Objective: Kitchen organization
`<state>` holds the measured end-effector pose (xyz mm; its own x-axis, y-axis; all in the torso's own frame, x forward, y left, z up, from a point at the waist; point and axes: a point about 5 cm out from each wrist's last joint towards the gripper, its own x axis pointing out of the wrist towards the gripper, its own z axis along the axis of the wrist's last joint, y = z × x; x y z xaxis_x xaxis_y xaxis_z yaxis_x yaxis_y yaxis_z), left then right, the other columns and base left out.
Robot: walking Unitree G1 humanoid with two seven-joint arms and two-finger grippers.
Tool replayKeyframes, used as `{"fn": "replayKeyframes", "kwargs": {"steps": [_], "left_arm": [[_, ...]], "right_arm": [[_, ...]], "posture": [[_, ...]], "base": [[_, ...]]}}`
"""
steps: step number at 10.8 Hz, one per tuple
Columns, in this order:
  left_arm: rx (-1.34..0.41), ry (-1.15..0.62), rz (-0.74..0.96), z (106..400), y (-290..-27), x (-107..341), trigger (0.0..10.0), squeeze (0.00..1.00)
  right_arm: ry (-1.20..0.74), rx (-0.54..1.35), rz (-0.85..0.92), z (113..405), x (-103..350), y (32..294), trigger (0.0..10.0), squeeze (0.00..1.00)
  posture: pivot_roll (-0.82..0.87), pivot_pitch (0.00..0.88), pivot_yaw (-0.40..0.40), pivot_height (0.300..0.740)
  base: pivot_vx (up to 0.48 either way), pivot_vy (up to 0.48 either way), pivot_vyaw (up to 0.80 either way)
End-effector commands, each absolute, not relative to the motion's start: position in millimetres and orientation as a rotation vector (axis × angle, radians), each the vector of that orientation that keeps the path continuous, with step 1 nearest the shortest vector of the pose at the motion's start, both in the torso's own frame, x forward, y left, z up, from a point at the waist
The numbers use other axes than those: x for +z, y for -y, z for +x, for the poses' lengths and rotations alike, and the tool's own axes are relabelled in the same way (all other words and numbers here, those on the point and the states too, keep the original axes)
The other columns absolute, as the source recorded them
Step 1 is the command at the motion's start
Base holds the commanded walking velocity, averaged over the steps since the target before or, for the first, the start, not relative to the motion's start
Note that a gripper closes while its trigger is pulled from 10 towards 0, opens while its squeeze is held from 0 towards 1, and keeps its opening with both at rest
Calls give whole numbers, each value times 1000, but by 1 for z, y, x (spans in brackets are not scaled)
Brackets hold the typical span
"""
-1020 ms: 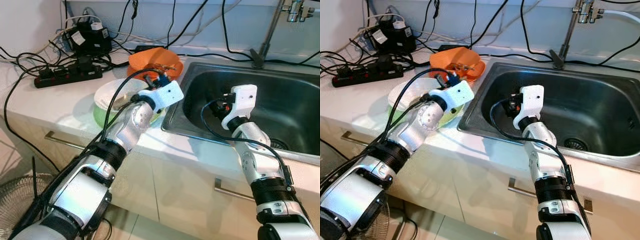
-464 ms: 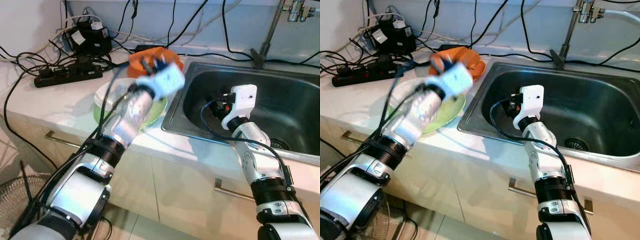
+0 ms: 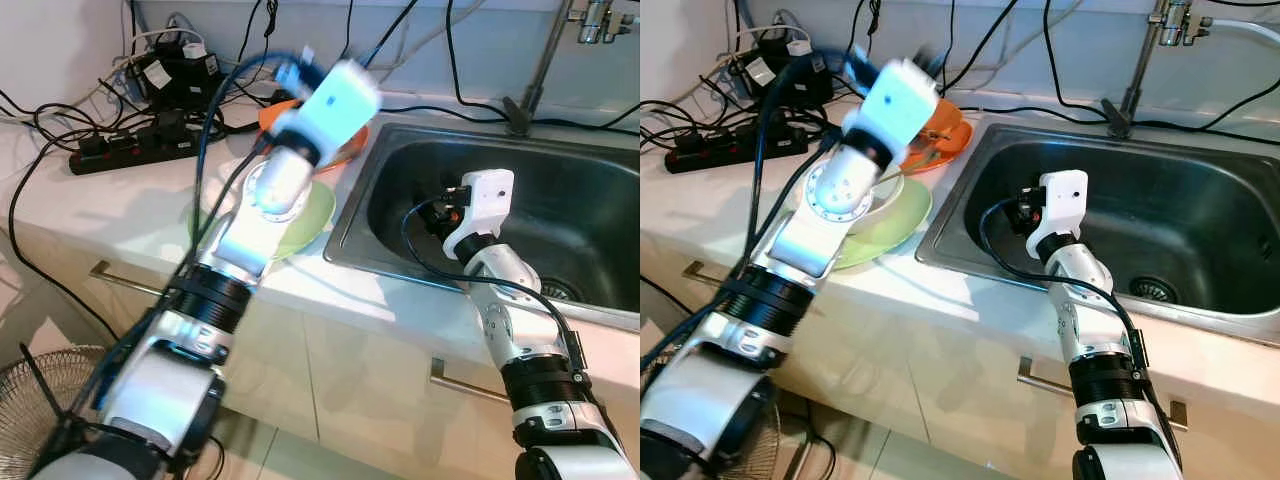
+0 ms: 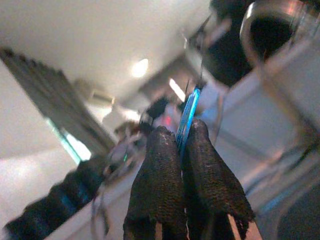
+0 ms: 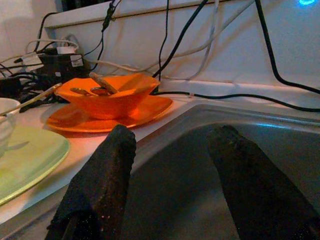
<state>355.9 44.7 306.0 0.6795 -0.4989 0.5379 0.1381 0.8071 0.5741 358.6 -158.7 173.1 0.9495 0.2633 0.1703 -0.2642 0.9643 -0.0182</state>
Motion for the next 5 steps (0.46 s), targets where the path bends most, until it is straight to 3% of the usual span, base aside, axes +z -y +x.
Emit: {"fn": "replayKeyframes", "kwargs": {"steps": [1, 4, 5], "left_arm": [[-389, 790, 486, 350, -46, 312, 10000, 0], [-446, 820, 363, 342, -44, 314, 10000, 0], [-487, 782, 279, 343, -43, 307, 10000, 0]], "right_arm": [[171, 274, 7, 360, 174, 157, 10000, 0], [174, 274, 7, 360, 175, 157, 10000, 0], [178, 282, 19, 360, 176, 158, 10000, 1000]], "posture": [[52, 9, 85, 740], [52, 11, 86, 740], [49, 10, 88, 740]], "base": [[0, 0, 0], [0, 0, 0], [0, 0, 0]]}}
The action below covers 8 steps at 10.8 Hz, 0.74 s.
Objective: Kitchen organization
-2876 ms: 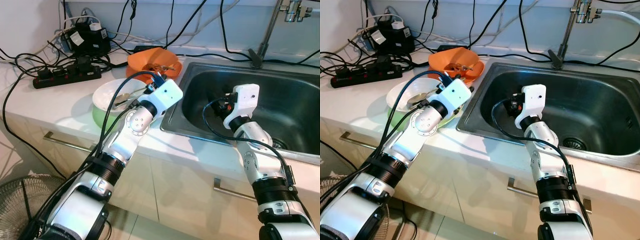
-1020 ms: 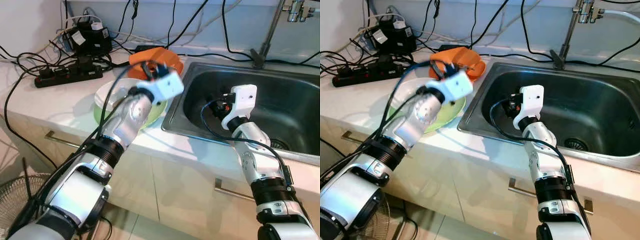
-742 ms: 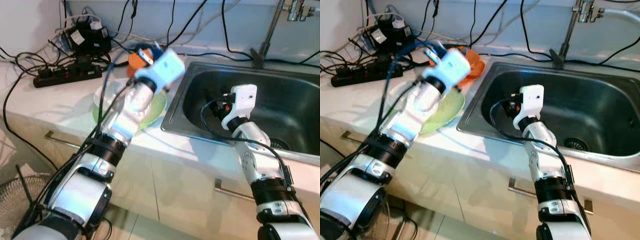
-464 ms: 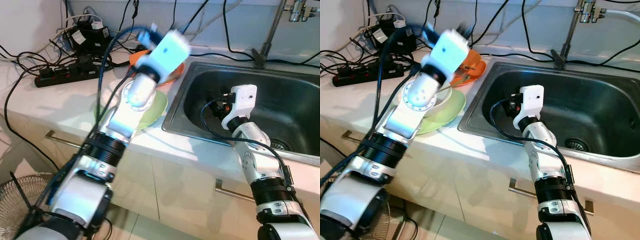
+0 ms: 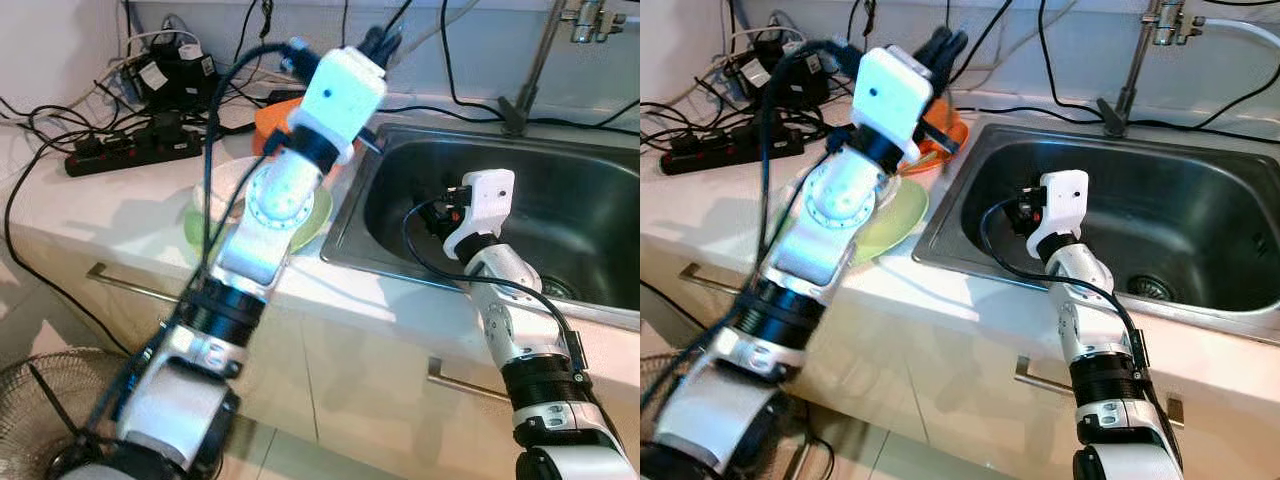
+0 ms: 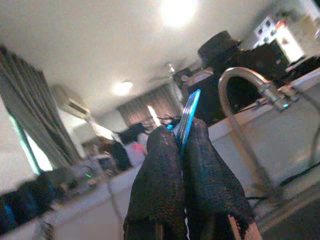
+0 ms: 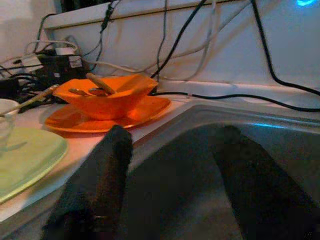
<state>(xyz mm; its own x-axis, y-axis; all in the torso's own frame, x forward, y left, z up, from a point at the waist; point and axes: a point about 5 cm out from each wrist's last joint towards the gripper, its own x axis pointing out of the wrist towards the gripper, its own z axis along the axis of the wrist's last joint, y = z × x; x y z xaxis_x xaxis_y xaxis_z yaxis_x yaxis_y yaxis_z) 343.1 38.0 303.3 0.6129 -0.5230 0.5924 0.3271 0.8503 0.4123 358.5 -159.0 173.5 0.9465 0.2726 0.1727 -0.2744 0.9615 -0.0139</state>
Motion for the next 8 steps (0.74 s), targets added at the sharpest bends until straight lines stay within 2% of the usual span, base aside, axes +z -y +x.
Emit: {"fn": "replayKeyframes", "kwargs": {"steps": [1, 5, 6, 8], "left_arm": [[-519, 727, 217, 345, -41, 296, 10000, 0], [-574, 740, 148, 341, -42, 286, 10000, 0], [-583, 728, 152, 340, -41, 284, 10000, 0], [-618, 666, 137, 342, -38, 279, 10000, 0]], "right_arm": [[181, 281, 16, 360, 178, 163, 10000, 1000], [208, 448, -95, 351, 189, 178, 10000, 1000], [214, 461, -104, 350, 191, 182, 10000, 0], [229, 597, -79, 338, 195, 182, 10000, 0]], "posture": [[50, 9, 87, 740], [44, 7, 90, 740], [43, 2, 92, 740], [37, 0, 97, 740]], "base": [[0, 0, 0], [0, 0, 0], [0, 0, 0], [0, 0, 0]]}}
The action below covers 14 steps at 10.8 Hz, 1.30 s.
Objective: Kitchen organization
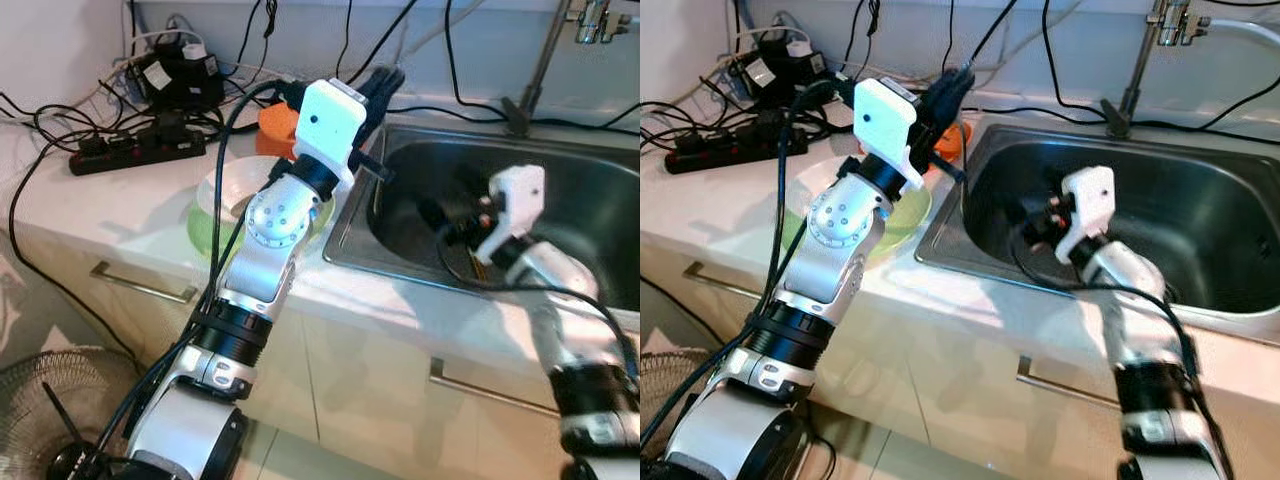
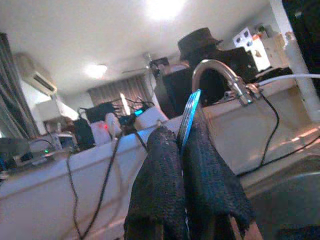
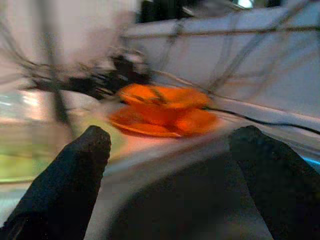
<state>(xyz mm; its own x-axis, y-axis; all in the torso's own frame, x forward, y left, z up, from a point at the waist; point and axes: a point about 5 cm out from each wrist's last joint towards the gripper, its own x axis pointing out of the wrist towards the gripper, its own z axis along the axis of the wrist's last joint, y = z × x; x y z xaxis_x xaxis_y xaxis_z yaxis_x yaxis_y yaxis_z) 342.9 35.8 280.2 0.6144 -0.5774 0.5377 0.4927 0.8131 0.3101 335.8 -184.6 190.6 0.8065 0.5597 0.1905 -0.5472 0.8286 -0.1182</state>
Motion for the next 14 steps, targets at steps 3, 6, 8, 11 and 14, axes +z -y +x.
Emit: {"fn": "replayKeyframes", "kwargs": {"steps": [3, 6, 8, 11, 14], "left_arm": [[-654, 622, 109, 346, -33, 275, 10000, 0], [-720, 602, 42, 340, -24, 271, 10000, 0], [-786, 555, -21, 337, -15, 267, 10000, 0], [-817, 530, -49, 336, -13, 265, 10000, 0], [-827, 526, -40, 335, -14, 265, 10000, 0]], "right_arm": [[268, 775, 33, 324, 197, 157, 10000, 0], [255, 827, 52, 321, 195, 144, 10000, 0], [246, 825, 51, 321, 193, 139, 10000, 0], [240, 774, 39, 326, 192, 140, 10000, 0], [231, 717, 31, 331, 191, 145, 0, 0]], "posture": [[37, 0, 102, 740], [46, 0, 99, 740], [45, 0, 99, 740], [48, 0, 98, 740], [49, 0, 98, 740]], "base": [[0, 0, 0], [0, 0, 0], [0, 0, 0], [0, 0, 0], [0, 0, 0]]}}
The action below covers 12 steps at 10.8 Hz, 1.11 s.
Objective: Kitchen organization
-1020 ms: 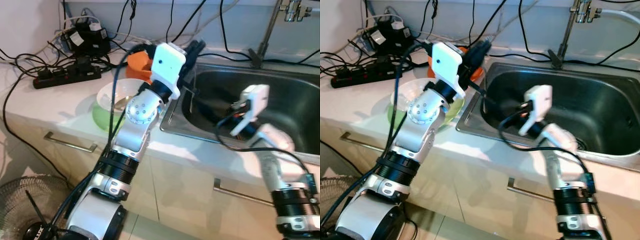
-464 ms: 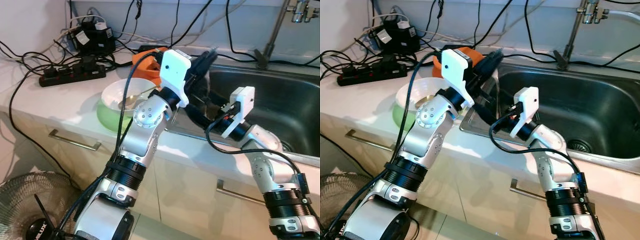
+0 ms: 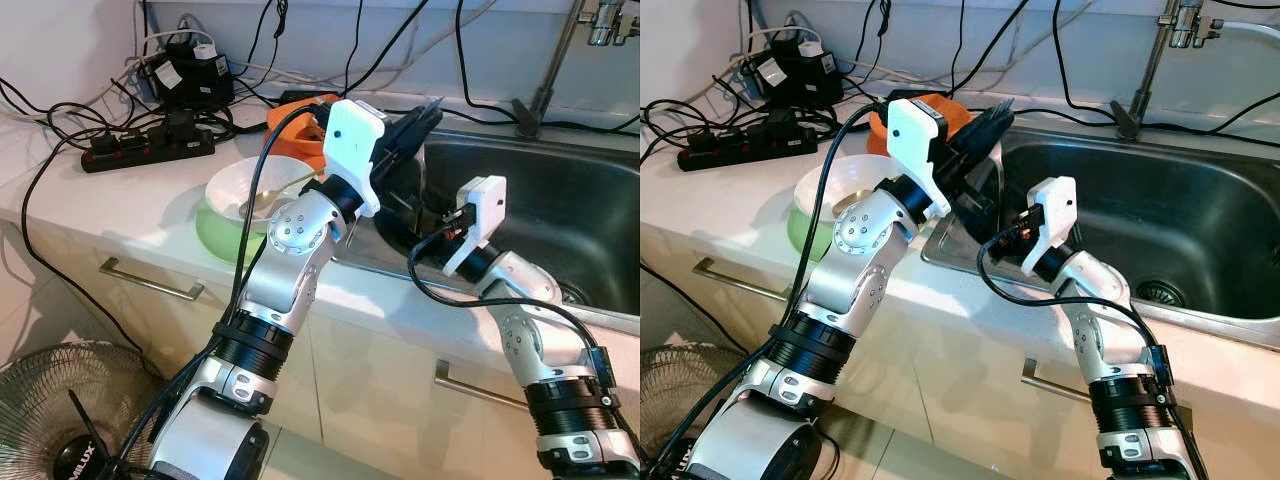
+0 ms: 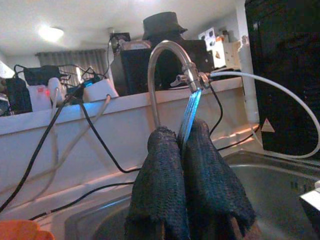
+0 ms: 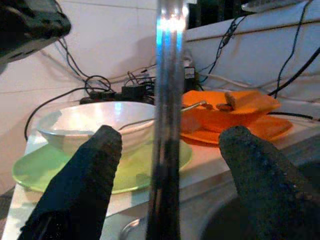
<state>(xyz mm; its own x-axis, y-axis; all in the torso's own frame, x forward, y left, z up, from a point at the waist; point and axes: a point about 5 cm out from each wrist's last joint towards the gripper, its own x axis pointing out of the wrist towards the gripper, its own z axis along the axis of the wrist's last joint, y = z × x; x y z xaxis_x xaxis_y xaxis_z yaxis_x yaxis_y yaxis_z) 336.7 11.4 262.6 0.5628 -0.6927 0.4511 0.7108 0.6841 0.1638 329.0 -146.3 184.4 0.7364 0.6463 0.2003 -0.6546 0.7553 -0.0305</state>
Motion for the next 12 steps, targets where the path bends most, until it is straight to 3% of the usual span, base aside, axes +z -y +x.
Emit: {"fn": "replayKeyframes", "kwargs": {"steps": [1, 12], "left_arm": [[-825, 528, -34, 335, -14, 265, 10000, 0], [-790, 530, 47, 339, -17, 264, 10000, 0]], "right_arm": [[230, 699, 25, 332, 192, 147, 0, 0], [237, 689, 24, 334, 194, 149, 0, 0]], "posture": [[49, 0, 98, 740], [54, 8, 98, 740]], "base": [[0, 0, 0], [0, 0, 0]]}}
